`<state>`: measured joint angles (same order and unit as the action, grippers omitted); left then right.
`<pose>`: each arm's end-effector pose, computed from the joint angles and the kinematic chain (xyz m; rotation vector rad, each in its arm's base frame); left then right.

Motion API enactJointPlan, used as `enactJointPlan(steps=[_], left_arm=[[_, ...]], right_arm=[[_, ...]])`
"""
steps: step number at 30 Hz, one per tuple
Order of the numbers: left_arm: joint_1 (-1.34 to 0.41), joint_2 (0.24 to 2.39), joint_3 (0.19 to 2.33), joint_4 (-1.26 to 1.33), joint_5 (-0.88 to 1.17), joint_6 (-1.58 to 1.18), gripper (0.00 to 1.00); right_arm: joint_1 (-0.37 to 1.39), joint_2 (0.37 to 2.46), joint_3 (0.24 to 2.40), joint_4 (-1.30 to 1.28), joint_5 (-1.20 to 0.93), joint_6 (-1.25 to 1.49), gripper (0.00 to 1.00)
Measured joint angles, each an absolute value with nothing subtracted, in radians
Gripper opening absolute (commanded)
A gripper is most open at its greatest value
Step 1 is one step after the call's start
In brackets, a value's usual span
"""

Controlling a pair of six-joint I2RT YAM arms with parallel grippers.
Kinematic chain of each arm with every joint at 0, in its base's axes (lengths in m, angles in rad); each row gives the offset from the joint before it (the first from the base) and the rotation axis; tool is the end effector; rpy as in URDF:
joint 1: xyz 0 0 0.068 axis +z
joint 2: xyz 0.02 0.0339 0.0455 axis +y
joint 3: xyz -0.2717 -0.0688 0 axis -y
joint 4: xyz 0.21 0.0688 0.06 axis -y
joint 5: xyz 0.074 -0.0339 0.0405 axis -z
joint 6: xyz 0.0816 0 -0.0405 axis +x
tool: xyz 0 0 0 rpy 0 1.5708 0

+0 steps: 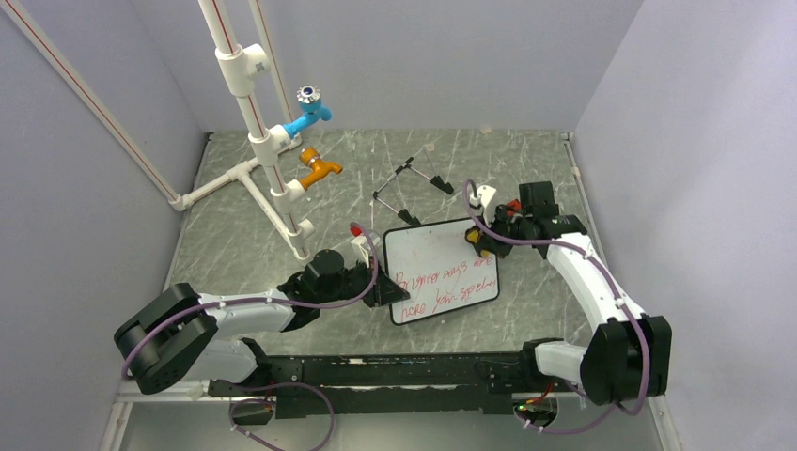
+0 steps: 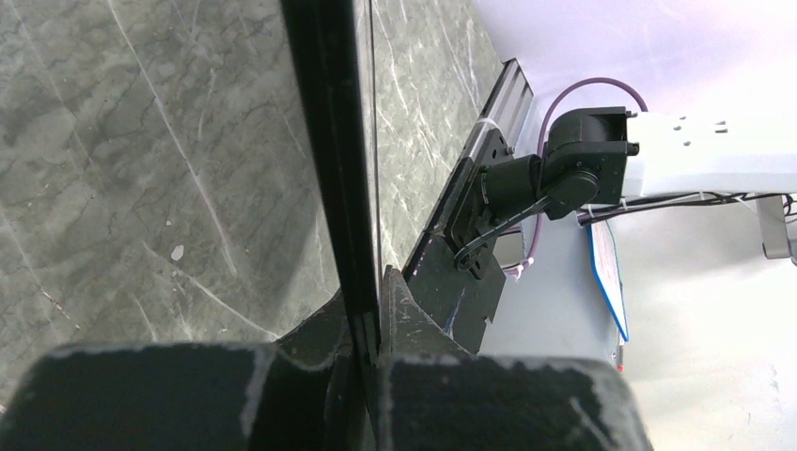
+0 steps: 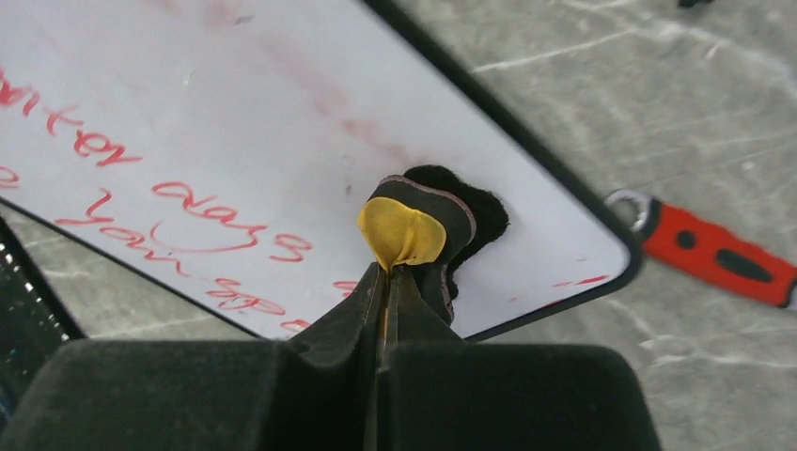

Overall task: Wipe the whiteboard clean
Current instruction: Erase the whiteboard at the center of the board.

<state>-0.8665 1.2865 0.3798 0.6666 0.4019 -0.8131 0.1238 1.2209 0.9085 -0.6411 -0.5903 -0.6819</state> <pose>0.1475 -0.2228 0.2104 0.3841 2.0502 -1.4834 0.2199 0.0731 0.2457 -1.1331 2.0767 0.4814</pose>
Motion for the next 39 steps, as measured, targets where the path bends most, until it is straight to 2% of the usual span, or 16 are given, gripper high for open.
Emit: enactJointPlan(steps=[6, 13, 19, 26, 32, 39], left_arm=[[-0.867, 1.287, 0.38, 0.667, 0.406, -0.812, 0.0], [-0.865, 1.287, 0.377, 0.67, 0.4, -0.817, 0.0], [-0.862, 1.28, 0.368, 0.672, 0.399, -0.808, 0.0], [-0.864, 1.279, 0.367, 0.669, 0.432, -0.807, 0.0], [-0.864, 1.279, 0.367, 0.669, 0.429, -0.825, 0.0], [-0.861, 1.279, 0.366, 0.673, 0.408, -0.825, 0.0]], right_arm=[[0.073, 1.19, 0.846, -0.647, -0.557, -0.657, 0.0], [-0.027, 1.297, 0.917, -0.62, -0.515, -0.601, 0.0], [-0.017, 1.298, 0.939, -0.662, -0.593, -0.693, 0.0], [-0.011, 1.191, 0.817, -0.735, -0.614, -0.815, 0.0], [-0.018, 1.208, 0.816, -0.717, -0.576, -0.764, 0.0], [-0.017, 1.309, 0.939, -0.671, -0.557, -0.69, 0.0]])
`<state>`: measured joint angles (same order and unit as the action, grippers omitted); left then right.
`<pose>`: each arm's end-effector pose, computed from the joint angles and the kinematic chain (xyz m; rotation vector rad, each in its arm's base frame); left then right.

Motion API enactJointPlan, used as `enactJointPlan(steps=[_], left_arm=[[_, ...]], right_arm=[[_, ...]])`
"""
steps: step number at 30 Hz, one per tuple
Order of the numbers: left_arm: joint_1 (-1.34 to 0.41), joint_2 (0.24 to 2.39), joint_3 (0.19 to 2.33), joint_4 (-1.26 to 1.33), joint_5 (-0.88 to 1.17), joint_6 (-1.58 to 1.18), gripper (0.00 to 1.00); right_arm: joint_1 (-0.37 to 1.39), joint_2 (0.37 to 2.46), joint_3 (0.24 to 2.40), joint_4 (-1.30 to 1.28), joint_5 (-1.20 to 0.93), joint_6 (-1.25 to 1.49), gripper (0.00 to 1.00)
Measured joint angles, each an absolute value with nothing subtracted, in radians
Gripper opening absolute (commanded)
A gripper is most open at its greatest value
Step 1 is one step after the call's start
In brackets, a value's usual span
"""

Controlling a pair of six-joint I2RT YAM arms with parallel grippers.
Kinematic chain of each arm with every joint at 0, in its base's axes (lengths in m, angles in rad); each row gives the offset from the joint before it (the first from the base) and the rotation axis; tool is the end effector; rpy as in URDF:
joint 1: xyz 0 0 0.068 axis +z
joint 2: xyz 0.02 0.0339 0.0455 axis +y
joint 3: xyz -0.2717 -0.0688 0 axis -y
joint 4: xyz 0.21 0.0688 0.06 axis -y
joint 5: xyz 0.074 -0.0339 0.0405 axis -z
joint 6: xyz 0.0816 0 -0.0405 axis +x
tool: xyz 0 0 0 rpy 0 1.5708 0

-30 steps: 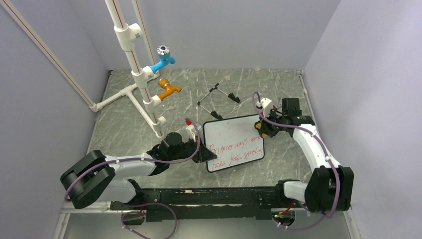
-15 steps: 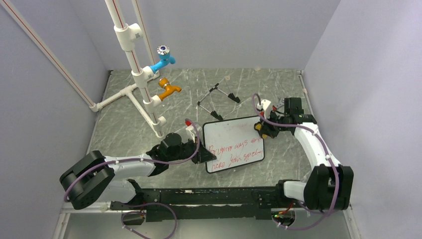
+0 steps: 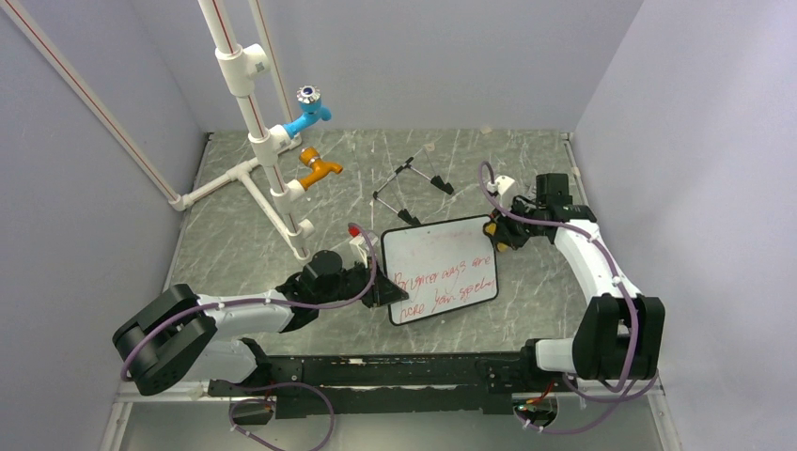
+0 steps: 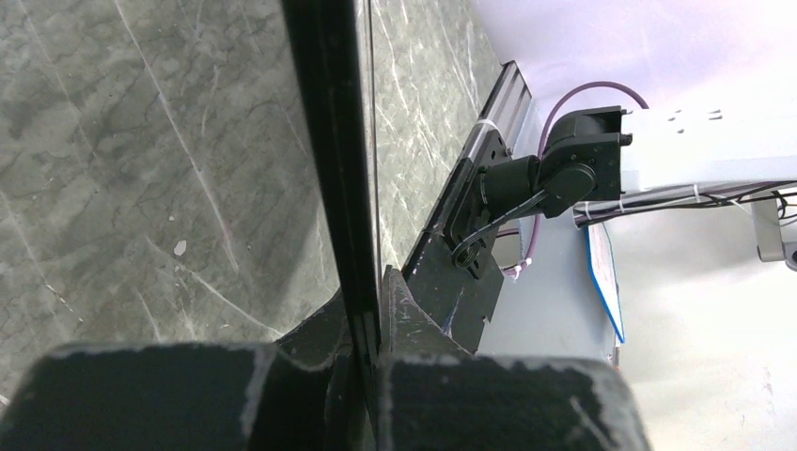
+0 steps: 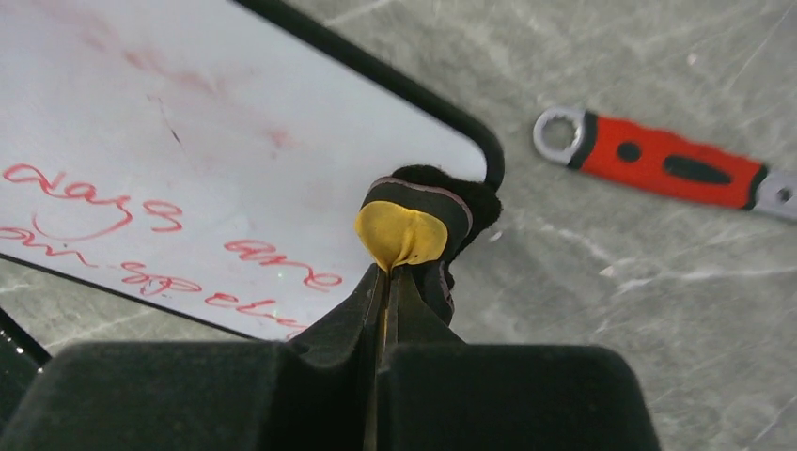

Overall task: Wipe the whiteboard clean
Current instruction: Erase the whiteboard at the center of the board.

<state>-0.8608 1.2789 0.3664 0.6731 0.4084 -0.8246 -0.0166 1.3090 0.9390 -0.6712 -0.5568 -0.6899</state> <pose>0.1465 -0.2201 0.2090 0.3725 2.0550 -1.4924 0.2402 0.0391 0.2323 -0.9803 2.2311 0.4236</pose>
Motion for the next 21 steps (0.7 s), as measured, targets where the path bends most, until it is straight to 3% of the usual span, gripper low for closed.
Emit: enactJointPlan(steps=[11, 21], left_arm=[[-0.861, 1.279, 0.366, 0.668, 0.427, -0.812, 0.0], [-0.862, 1.279, 0.366, 0.668, 0.43, -0.81, 0.0]], right_arm=[[0.216, 1.179, 0.894, -0.711, -0.629, -0.761, 0.0], [0.074, 1.179, 0.828, -0.716, -0.588, -0.73, 0.0]])
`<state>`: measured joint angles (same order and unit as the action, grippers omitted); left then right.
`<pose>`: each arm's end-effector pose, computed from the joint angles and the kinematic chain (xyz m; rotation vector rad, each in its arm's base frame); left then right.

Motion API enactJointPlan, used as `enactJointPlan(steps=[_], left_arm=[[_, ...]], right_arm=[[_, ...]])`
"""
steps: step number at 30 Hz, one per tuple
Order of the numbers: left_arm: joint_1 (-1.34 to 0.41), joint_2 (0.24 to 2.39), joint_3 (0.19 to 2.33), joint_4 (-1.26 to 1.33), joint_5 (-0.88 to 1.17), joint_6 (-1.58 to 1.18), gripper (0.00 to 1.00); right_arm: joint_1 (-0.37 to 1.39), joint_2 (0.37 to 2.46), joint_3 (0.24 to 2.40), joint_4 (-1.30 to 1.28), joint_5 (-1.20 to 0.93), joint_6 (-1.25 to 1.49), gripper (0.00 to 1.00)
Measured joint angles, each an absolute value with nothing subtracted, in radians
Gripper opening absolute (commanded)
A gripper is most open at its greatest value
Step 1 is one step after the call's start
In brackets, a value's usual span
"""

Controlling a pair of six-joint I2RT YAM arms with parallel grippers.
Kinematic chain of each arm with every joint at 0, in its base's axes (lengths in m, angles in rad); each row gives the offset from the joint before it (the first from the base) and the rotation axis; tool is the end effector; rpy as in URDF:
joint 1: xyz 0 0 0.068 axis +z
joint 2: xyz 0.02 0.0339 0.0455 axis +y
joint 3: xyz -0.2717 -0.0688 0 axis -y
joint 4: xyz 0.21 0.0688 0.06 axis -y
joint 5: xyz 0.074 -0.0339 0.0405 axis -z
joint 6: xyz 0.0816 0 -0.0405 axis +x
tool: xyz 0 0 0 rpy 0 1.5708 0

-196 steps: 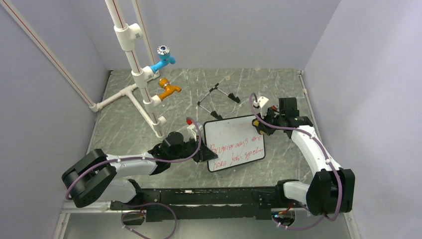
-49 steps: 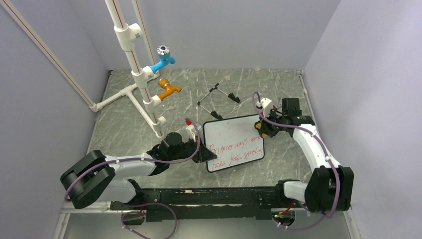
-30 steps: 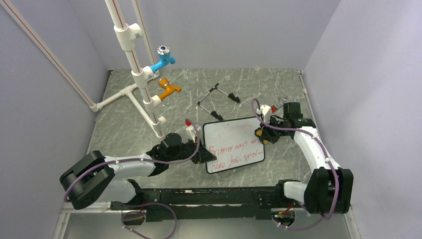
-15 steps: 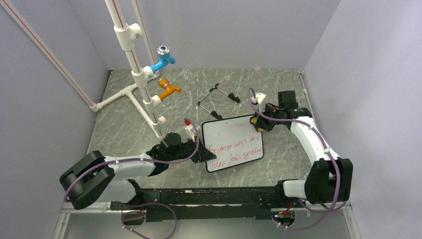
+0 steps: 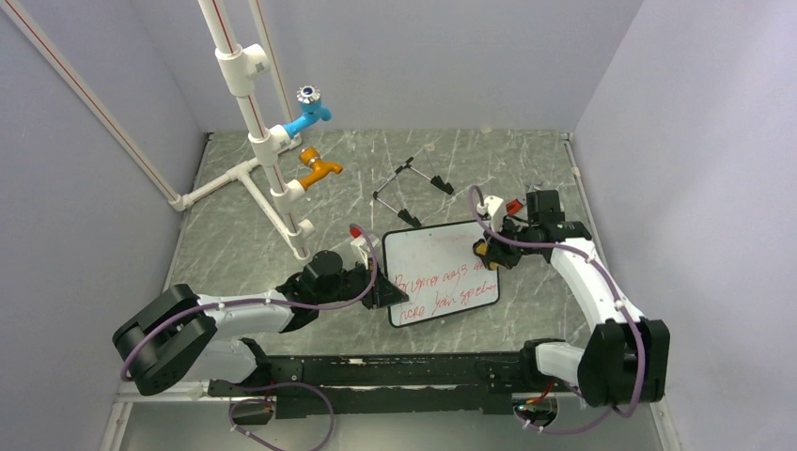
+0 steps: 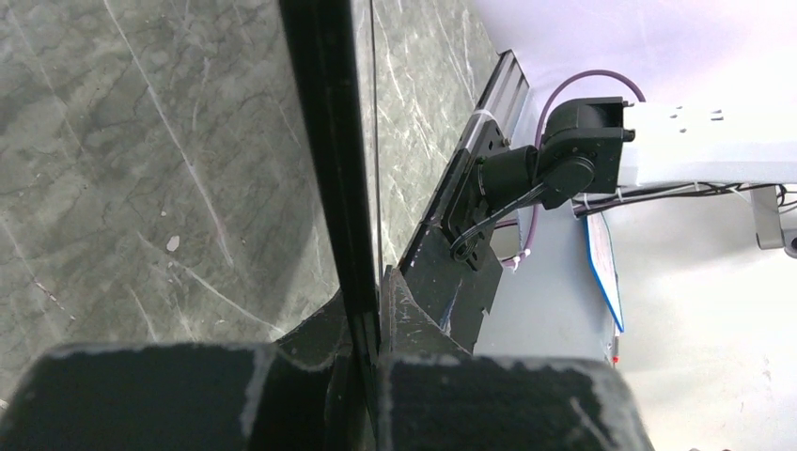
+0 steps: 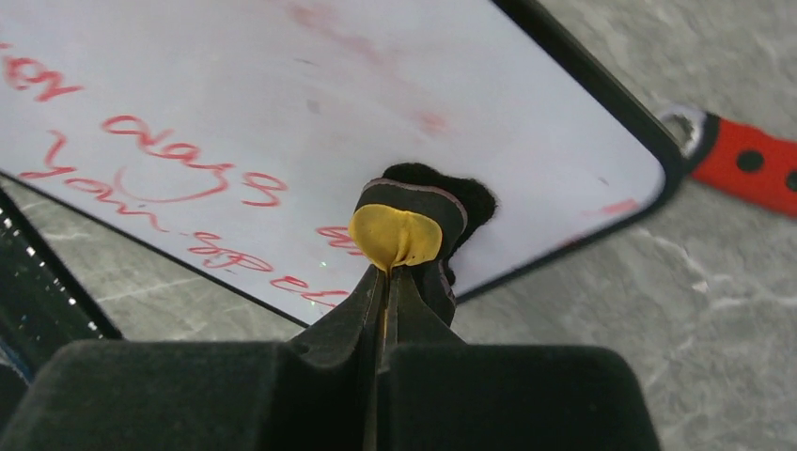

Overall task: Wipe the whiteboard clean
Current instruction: Erase the whiteboard at the center of the board.

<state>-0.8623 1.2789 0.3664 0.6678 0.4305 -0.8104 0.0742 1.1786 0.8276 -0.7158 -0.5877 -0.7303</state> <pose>0.1443 -0.2207 0.2084 0.4064 2.0566 -1.5006 0.1986 0.0601 0.2244 -1.1305 2.1714 0.4967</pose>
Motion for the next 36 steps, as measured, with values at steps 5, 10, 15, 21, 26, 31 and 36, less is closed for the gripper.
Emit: enactJointPlan(steps=[5, 10, 15, 21, 26, 31, 36], left_arm=[[-0.858, 1.277, 0.366, 0.669, 0.412, -0.815, 0.0], [-0.857, 1.272, 0.366, 0.668, 0.41, -0.805, 0.0], [-0.859, 1.272, 0.364, 0.667, 0.426, -0.803, 0.0], [-0.866, 1.272, 0.363, 0.663, 0.452, -0.807, 0.0], [-0.863, 1.272, 0.363, 0.661, 0.447, -0.829, 0.0], [-0.862, 1.271, 0.363, 0.661, 0.436, -0.839, 0.0], [-0.86, 1.267, 0.363, 0.663, 0.419, -0.832, 0.0]], right_arm=[[0.037, 1.26, 0.889, -0.69, -0.558, -0.683, 0.0], [0.091, 1.265, 0.955, -0.657, -0.559, -0.661, 0.0], [0.196, 1.203, 0.955, -0.654, -0.601, -0.676, 0.0], [0.197, 1.121, 0.867, -0.659, -0.596, -0.688, 0.0], [0.052, 1.171, 0.849, -0.652, -0.544, -0.671, 0.0], [0.015, 1.224, 0.871, -0.638, -0.496, -0.646, 0.0], [0.018, 1.266, 0.922, -0.591, -0.445, -0.607, 0.0]])
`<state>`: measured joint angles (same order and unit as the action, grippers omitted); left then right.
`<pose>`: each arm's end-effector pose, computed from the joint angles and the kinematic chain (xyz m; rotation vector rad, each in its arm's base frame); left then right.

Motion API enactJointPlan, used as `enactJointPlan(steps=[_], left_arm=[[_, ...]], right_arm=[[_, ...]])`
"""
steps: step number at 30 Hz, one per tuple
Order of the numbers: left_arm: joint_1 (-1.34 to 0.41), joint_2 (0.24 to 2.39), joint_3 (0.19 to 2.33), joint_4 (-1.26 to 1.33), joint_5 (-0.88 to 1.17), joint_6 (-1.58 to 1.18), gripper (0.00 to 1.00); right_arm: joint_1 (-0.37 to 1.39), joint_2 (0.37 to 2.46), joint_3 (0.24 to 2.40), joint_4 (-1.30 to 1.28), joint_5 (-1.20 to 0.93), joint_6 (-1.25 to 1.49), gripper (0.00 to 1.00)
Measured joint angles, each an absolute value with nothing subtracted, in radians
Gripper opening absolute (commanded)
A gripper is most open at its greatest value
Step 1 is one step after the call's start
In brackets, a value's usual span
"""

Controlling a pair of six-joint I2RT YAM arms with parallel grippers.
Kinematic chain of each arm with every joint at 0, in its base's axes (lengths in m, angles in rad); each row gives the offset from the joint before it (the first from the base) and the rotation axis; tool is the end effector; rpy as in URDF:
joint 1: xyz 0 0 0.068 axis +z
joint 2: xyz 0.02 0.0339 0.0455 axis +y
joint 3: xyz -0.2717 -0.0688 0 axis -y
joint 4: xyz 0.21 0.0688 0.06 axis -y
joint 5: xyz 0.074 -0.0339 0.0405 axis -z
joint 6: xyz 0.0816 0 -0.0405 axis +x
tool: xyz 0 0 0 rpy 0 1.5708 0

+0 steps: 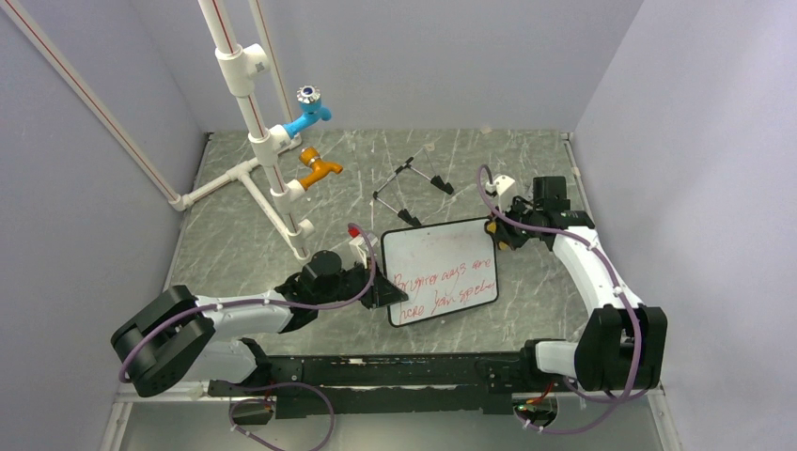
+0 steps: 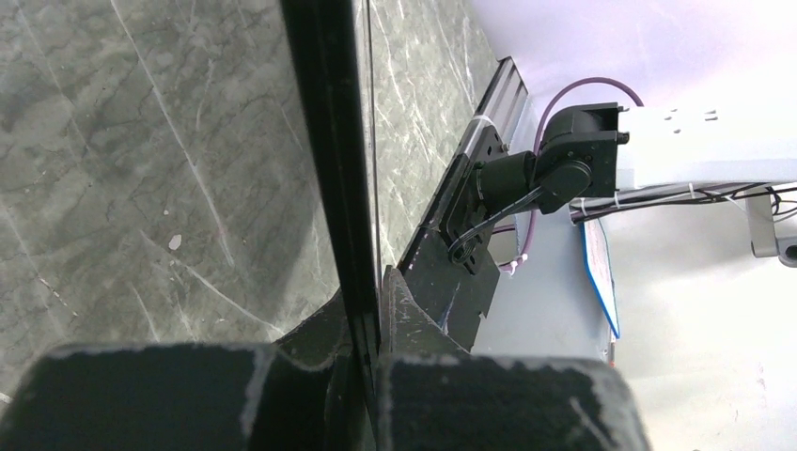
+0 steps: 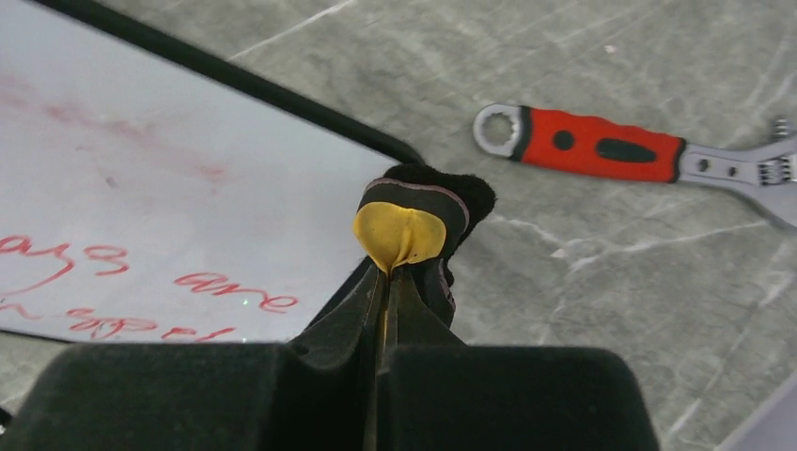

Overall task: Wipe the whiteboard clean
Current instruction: Erase the whiteboard at the center of the board.

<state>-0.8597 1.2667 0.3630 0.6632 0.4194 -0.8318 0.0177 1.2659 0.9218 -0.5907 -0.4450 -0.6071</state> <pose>0.1445 -0.2186 0.2095 0.3737 2.0608 -1.5044 0.2434 0.0394 0.2395 -0.9064 2.2258 0.2897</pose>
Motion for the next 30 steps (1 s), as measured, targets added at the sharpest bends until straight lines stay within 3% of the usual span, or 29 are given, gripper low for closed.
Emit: enactJointPlan(steps=[12, 20, 30], left_arm=[[-0.86, 1.266, 0.363, 0.662, 0.422, -0.823, 0.0], [-0.862, 1.259, 0.356, 0.661, 0.448, -0.806, 0.0], [-0.862, 1.26, 0.356, 0.661, 0.44, -0.825, 0.0]], right_arm=[[0.017, 1.263, 0.925, -0.553, -0.375, -0.612, 0.0], [0.03, 1.124, 0.819, -0.646, -0.39, -0.673, 0.0], [0.056, 1.193, 0.869, -0.654, -0.346, -0.619, 0.0]])
